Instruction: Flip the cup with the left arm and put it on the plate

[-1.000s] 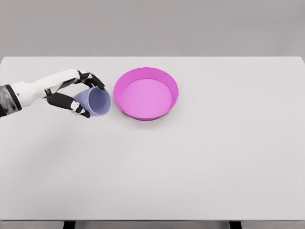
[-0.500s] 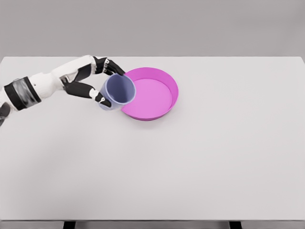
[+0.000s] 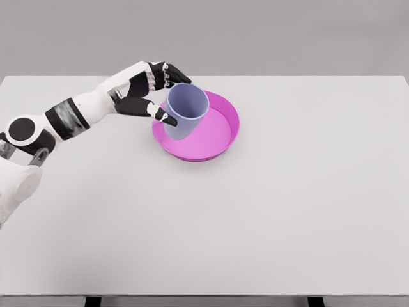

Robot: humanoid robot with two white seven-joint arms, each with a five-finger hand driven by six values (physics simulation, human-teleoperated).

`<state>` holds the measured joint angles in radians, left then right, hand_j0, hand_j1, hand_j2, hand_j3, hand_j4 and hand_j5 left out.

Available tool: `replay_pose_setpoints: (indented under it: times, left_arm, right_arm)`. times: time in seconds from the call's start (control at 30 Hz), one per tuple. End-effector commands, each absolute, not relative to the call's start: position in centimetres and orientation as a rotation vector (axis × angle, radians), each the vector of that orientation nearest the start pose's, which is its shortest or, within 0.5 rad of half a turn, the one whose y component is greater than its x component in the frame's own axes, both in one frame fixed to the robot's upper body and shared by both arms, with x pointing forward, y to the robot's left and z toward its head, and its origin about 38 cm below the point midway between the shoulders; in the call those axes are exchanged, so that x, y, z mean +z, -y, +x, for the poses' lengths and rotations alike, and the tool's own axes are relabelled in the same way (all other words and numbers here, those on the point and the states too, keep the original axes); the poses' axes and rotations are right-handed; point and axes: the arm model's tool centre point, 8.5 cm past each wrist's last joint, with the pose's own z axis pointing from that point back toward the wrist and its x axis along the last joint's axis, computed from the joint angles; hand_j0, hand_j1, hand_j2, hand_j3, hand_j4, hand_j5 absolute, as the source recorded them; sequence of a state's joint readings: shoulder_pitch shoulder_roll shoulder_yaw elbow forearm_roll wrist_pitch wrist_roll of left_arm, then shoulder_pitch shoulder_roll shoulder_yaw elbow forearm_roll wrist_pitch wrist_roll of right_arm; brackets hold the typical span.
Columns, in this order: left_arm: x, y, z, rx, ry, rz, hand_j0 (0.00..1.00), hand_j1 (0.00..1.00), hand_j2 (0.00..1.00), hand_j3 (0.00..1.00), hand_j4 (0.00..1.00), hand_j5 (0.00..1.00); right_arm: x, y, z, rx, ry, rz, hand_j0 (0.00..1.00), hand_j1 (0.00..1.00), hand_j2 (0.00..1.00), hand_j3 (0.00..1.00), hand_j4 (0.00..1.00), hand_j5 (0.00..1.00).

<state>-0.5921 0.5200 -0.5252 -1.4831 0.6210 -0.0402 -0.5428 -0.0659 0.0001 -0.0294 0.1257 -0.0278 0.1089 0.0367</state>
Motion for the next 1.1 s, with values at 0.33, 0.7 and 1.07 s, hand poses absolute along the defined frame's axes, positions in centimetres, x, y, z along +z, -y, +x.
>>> replay_pose_setpoints:
  times: [0.33, 0.7, 1.07]
  left_arm:
    - [19.9, -17.0, 47.2, -0.79, 1.678, -0.713, 0.55, 0.55, 0.55, 0.55, 0.55, 0.55]
    - [18.3, -17.9, 48.9, -0.672, 1.76, -0.692, 0.56, 0.56, 0.56, 0.56, 0.56, 0.56]
    - [13.6, -18.2, 49.8, -0.569, 1.678, -0.627, 0.56, 0.56, 0.56, 0.56, 0.56, 0.56]
  right_arm:
    - [-25.7, 26.6, -1.2, -0.067, -0.165, -0.045, 1.0, 1.0, 1.0, 1.0, 1.0, 1.0]
    - [-25.7, 26.6, -1.3, -0.067, -0.166, -0.045, 1.0, 1.0, 1.0, 1.0, 1.0, 1.0]
    - [-25.7, 26.6, -1.2, -0.067, -0.165, -0.045, 1.0, 1.0, 1.0, 1.0, 1.0, 1.0]
